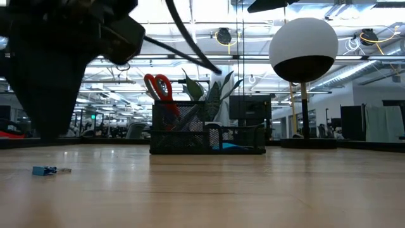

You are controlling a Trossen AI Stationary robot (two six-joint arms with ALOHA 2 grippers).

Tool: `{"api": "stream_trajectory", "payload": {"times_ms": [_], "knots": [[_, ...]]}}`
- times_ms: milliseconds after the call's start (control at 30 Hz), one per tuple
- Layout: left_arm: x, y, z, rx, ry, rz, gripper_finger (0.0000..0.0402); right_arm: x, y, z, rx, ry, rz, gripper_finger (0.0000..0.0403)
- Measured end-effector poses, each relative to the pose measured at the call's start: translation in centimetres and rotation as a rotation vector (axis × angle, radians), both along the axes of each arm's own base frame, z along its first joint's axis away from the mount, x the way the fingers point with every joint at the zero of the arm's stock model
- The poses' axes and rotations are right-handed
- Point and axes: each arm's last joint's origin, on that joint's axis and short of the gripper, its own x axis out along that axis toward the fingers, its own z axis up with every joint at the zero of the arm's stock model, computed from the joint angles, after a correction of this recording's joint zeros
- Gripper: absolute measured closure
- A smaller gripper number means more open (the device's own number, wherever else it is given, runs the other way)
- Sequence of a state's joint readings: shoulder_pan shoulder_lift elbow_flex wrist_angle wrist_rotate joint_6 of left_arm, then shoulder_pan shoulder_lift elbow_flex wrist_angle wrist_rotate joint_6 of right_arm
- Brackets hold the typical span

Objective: Pick and place office supplies into organizer
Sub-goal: Put the blue binder clip into the bottom left section of the desk organizer

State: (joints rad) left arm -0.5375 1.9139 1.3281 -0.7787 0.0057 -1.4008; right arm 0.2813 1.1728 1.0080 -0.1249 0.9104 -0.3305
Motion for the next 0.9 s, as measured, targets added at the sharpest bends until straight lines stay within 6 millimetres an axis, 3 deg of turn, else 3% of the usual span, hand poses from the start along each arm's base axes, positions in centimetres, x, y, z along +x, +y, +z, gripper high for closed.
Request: {"api": "stream_trajectory", "payload": {"times_ms": [400,900], "knots": [[0.6,-1.0,-2.7,-0.025,0.045,-0.05,0.0289,0.0,0.1,0.0,-0.001,0.001,0.003,0.0248],[1.5,-1.3,-2.0,-0.018,0.015,-0.096,0.0289,0.1,0.2,-0.1,0.029,0.009,0.073,0.0248]]}}
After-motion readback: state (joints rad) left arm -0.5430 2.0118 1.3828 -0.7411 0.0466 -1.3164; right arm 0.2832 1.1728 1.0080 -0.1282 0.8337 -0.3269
